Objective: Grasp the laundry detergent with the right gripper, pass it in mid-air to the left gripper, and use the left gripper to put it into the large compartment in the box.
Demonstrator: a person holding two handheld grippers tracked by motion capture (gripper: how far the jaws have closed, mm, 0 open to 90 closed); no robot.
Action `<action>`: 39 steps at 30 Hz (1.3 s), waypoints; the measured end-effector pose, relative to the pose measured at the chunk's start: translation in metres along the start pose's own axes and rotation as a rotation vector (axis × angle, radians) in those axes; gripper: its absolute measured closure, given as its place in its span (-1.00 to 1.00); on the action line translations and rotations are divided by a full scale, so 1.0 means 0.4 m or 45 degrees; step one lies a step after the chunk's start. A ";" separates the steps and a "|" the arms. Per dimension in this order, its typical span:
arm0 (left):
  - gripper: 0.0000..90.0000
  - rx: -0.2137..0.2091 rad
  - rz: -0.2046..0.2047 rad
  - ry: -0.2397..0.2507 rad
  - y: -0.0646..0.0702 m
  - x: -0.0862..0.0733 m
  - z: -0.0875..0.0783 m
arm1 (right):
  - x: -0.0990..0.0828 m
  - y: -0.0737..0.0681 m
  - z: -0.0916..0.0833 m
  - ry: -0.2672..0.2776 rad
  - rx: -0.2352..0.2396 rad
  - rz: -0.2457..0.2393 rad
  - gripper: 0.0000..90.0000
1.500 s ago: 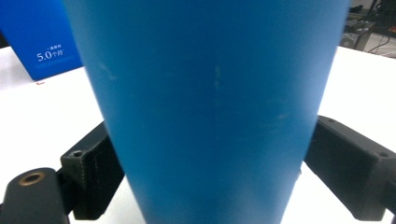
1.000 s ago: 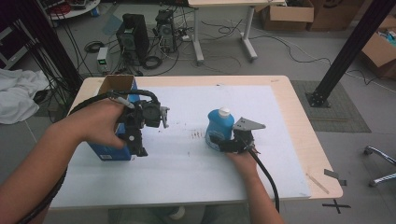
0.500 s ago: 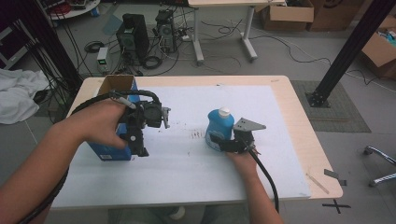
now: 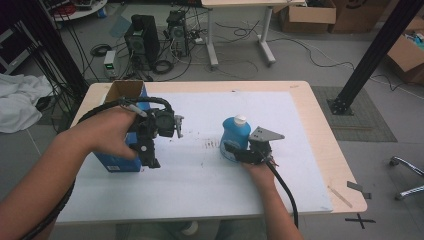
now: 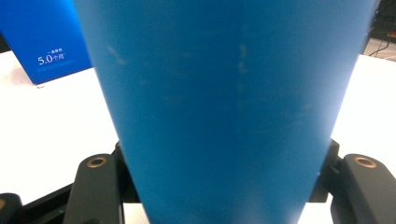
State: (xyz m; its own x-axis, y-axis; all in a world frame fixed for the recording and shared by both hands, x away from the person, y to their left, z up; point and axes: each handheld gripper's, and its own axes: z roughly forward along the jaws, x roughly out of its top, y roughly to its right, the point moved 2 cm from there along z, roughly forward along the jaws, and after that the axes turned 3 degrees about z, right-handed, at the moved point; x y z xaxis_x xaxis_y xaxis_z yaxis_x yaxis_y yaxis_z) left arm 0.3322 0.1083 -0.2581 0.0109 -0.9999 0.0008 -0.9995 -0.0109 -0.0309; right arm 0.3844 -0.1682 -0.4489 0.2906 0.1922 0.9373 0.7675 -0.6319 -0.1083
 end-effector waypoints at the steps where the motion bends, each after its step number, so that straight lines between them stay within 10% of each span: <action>1: -1.00 0.000 0.000 0.000 0.000 0.000 0.000 | 0.000 0.000 0.000 0.000 0.000 0.000 -0.19; 23: -1.00 -0.008 0.022 0.000 0.002 0.015 0.000 | 0.022 -0.010 -0.015 -0.025 0.053 -0.041 -0.01; 39: -1.00 -0.007 0.057 -0.008 0.002 0.050 -0.005 | 0.121 -0.142 -0.049 -0.102 0.426 -0.305 -0.01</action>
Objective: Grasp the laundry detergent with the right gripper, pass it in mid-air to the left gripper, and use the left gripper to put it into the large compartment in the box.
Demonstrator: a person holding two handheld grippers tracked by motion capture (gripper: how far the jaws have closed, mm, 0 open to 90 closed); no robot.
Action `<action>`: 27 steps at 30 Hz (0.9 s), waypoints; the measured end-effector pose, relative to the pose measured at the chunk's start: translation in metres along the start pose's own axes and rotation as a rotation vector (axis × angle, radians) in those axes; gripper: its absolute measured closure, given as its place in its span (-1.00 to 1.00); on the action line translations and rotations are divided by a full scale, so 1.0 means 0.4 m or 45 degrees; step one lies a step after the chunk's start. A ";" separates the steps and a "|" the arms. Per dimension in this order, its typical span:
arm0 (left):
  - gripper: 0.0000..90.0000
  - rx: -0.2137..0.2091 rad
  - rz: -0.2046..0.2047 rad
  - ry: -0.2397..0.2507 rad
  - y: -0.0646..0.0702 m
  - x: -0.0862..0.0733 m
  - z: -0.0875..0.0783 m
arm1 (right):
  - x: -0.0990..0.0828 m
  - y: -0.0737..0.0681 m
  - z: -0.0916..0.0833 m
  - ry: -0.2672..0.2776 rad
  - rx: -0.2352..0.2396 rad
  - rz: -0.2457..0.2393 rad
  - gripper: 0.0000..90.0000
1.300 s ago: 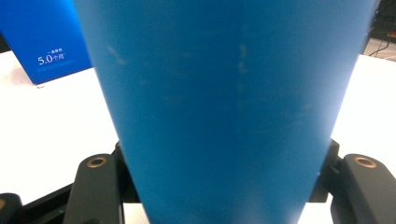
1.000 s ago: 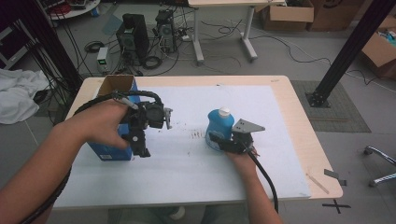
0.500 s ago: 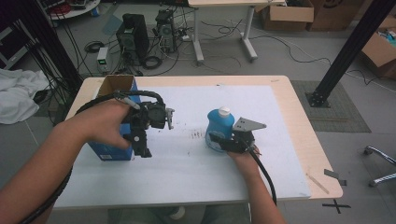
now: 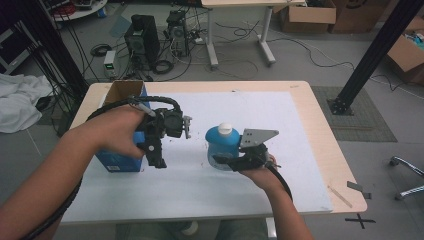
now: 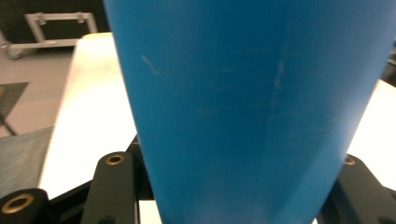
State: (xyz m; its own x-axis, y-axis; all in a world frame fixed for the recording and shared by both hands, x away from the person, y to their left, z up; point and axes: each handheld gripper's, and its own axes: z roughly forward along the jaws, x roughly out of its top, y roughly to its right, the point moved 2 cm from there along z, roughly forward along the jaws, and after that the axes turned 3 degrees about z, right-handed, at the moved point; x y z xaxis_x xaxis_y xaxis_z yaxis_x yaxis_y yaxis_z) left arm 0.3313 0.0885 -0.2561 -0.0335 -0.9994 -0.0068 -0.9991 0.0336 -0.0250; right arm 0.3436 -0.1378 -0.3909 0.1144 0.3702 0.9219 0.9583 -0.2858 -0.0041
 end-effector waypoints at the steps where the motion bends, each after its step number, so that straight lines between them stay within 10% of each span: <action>1: -1.00 0.002 0.001 0.002 0.001 0.003 0.000 | 0.001 -0.005 0.006 -0.003 0.022 -0.007 -0.01; 14: -1.00 -0.010 0.047 0.025 0.006 0.065 0.007 | 0.022 -0.075 0.105 -0.013 0.249 -0.058 -0.01; 27: -1.00 -0.022 0.063 0.045 0.011 0.096 0.030 | 0.050 -0.091 0.173 -0.001 0.312 -0.048 -0.01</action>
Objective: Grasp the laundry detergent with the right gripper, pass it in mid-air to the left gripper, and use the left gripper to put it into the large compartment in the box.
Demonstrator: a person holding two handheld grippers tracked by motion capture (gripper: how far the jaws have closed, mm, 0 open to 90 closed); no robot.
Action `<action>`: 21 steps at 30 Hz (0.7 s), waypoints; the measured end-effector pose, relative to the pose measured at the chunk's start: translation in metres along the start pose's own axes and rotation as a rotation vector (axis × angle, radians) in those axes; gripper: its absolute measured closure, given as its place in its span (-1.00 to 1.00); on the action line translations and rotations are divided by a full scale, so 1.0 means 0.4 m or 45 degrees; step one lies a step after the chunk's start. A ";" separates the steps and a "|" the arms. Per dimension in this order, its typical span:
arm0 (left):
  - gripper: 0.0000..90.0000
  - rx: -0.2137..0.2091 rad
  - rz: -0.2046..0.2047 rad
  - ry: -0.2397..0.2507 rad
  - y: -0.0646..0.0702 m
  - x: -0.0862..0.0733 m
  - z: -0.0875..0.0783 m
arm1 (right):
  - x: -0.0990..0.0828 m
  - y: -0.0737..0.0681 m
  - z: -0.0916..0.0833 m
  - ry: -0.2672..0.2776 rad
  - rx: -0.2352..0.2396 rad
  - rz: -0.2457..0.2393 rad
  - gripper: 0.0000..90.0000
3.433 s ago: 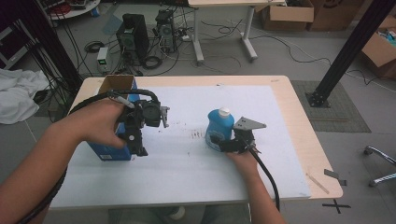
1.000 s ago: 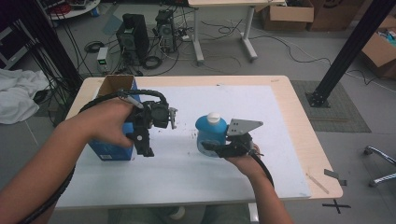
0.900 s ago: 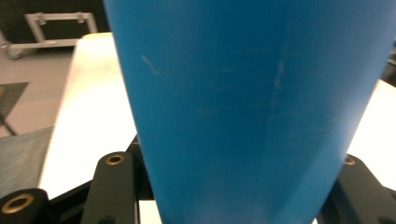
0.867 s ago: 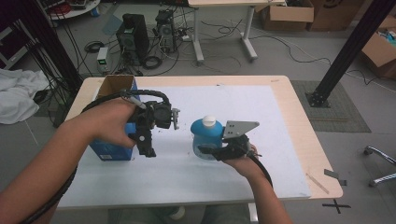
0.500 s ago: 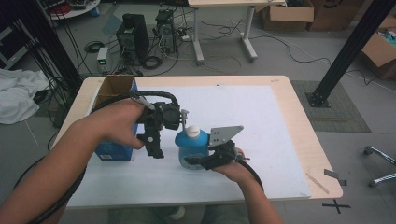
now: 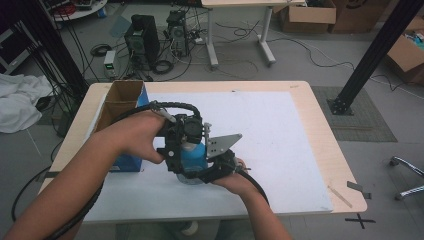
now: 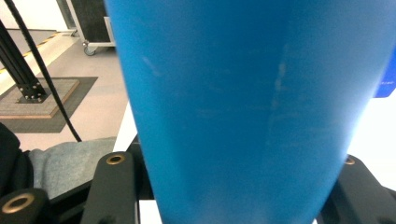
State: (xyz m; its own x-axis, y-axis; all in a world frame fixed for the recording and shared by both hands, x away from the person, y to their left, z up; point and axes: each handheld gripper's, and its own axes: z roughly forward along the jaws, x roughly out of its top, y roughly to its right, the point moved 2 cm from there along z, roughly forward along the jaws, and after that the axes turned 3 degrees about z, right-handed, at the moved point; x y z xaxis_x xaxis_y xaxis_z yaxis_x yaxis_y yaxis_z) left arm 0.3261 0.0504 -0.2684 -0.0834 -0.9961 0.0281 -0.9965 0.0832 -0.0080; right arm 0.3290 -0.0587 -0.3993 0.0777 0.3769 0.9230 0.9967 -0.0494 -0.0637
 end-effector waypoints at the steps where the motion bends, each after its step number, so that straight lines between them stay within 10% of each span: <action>1: -1.00 0.001 0.002 -0.001 0.000 0.002 0.001 | 0.001 0.000 0.003 0.001 0.004 0.004 -0.01; 21: -0.78 0.029 -0.004 -0.026 -0.008 0.010 0.012 | 0.012 0.008 0.035 0.012 0.019 -0.007 0.00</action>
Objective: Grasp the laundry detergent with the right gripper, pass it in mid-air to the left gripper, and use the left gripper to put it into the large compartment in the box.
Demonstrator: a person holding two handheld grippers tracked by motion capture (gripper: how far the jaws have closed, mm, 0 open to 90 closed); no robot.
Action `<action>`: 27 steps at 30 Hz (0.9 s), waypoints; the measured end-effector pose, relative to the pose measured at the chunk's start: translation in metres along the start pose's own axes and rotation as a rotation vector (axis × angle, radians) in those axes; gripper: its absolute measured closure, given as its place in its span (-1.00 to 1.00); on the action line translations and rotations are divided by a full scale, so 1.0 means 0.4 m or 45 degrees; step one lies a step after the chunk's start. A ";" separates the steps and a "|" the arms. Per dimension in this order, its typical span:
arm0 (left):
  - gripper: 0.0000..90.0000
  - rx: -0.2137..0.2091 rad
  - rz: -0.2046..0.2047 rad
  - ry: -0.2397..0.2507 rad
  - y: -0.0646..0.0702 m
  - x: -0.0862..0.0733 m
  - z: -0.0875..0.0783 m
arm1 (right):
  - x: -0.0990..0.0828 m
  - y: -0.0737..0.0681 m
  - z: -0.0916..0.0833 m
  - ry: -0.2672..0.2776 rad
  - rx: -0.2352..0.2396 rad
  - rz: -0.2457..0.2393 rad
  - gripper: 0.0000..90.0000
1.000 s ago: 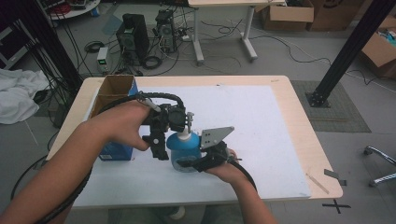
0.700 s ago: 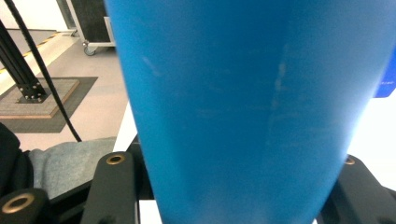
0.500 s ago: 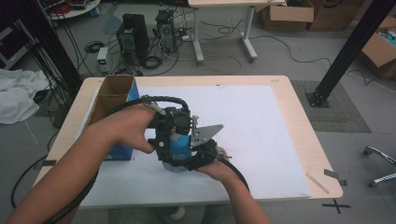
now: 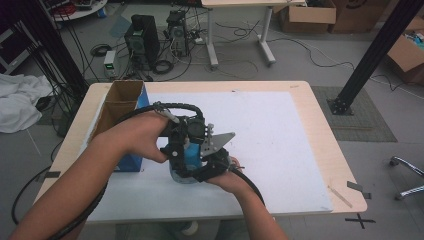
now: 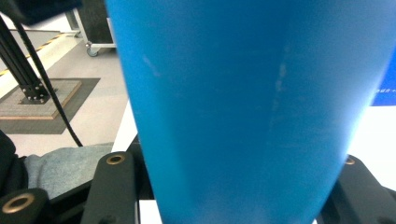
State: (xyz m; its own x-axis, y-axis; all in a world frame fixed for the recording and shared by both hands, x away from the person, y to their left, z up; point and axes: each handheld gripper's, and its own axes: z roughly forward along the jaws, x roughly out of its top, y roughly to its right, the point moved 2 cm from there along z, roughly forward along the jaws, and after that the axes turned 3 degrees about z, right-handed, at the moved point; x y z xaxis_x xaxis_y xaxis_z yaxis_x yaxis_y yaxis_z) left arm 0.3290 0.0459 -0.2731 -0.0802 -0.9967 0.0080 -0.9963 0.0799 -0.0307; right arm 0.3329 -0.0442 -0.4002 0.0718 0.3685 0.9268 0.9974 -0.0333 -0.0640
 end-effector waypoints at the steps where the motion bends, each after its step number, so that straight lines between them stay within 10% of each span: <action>1: -0.77 -0.004 -0.002 -0.007 0.000 0.000 0.000 | 0.000 0.000 0.000 0.003 0.002 0.000 -0.01; 27: -0.42 0.043 -0.006 -0.038 0.001 -0.001 -0.005 | -0.003 0.003 -0.004 0.018 0.003 0.018 0.00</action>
State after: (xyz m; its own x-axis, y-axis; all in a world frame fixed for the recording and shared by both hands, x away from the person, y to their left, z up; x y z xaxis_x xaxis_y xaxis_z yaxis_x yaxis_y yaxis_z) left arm 0.3285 0.0465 -0.2711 -0.0739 -0.9970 -0.0212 -0.9951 0.0751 -0.0645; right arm 0.3341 -0.0462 -0.4007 0.0859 0.3547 0.9310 0.9963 -0.0363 -0.0780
